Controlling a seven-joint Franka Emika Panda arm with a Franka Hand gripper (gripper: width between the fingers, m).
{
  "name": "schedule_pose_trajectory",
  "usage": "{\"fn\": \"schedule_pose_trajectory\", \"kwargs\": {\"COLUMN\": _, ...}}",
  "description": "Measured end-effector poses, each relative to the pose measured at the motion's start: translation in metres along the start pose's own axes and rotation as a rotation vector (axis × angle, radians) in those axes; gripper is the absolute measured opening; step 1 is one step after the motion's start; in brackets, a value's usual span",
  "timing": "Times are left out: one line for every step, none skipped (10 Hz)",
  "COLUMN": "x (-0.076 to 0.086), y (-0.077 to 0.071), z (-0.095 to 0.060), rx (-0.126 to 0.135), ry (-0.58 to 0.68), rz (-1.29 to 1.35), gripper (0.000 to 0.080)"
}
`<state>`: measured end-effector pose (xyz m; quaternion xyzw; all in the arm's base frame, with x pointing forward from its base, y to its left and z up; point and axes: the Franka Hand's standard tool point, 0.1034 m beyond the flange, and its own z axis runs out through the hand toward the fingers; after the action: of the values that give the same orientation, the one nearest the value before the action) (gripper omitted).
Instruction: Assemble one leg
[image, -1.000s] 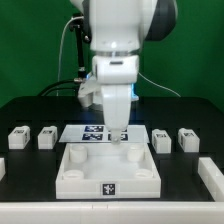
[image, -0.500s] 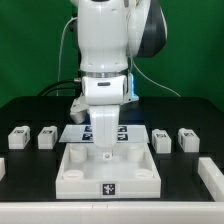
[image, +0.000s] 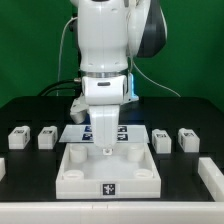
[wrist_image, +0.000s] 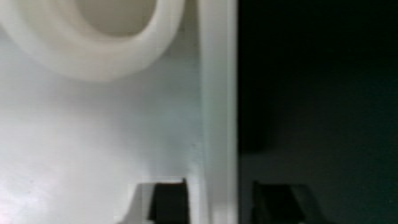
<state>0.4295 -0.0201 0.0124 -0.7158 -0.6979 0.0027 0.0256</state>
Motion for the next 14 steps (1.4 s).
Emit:
{"fn": "schedule_pose_trajectory", "kwargs": {"x": 0.0, "y": 0.001, "z": -0.001, "rx": -0.004, "ry": 0.0, "rz": 0.0, "gripper": 0.0093}}
{"fn": "schedule_pose_trajectory", "kwargs": {"x": 0.0, "y": 0.001, "z": -0.001, "rx": -0.005, "ry": 0.0, "rz": 0.0, "gripper": 0.0057}}
{"fn": "schedule_pose_trajectory", "kwargs": {"x": 0.0, "y": 0.001, "z": -0.001, "rx": -0.005, "ry": 0.0, "rz": 0.0, "gripper": 0.0057}}
{"fn": "schedule_pose_trajectory", "kwargs": {"x": 0.0, "y": 0.001, "z": -0.001, "rx": -0.006, "ry": 0.0, "rz": 0.0, "gripper": 0.0057}}
{"fn": "schedule_pose_trajectory", "kwargs": {"x": 0.0, "y": 0.001, "z": -0.001, "rx": -0.006, "ry": 0.0, "rz": 0.0, "gripper": 0.0057}}
{"fn": "schedule_pose_trajectory", "kwargs": {"x": 0.0, "y": 0.001, "z": -0.001, "rx": -0.006, "ry": 0.0, "rz": 0.0, "gripper": 0.0057}}
{"fn": "schedule_pose_trajectory", "kwargs": {"x": 0.0, "y": 0.001, "z": -0.001, "rx": -0.006, "ry": 0.0, "rz": 0.0, "gripper": 0.0057}}
{"fn": "schedule_pose_trajectory", "kwargs": {"x": 0.0, "y": 0.001, "z": -0.001, "rx": -0.006, "ry": 0.0, "rz": 0.0, "gripper": 0.0058}}
{"fn": "schedule_pose_trajectory", "kwargs": {"x": 0.002, "y": 0.003, "z": -0.001, "rx": -0.008, "ry": 0.001, "rz": -0.002, "gripper": 0.0058}}
{"fn": "schedule_pose_trajectory", "kwargs": {"x": 0.01, "y": 0.01, "z": 0.0, "rx": -0.015, "ry": 0.008, "rz": -0.012, "gripper": 0.0058}}
{"fn": "schedule_pose_trajectory", "kwargs": {"x": 0.022, "y": 0.019, "z": 0.0, "rx": -0.024, "ry": 0.017, "rz": -0.018, "gripper": 0.0058}}
{"fn": "schedule_pose_trajectory", "kwargs": {"x": 0.037, "y": 0.029, "z": 0.0, "rx": -0.05, "ry": 0.031, "rz": -0.032, "gripper": 0.0058}}
{"fn": "schedule_pose_trajectory", "kwargs": {"x": 0.054, "y": 0.039, "z": 0.0, "rx": -0.084, "ry": 0.05, "rz": -0.041, "gripper": 0.0058}}
{"fn": "schedule_pose_trajectory", "kwargs": {"x": 0.068, "y": 0.047, "z": 0.0, "rx": -0.095, "ry": 0.062, "rz": -0.021, "gripper": 0.0058}}
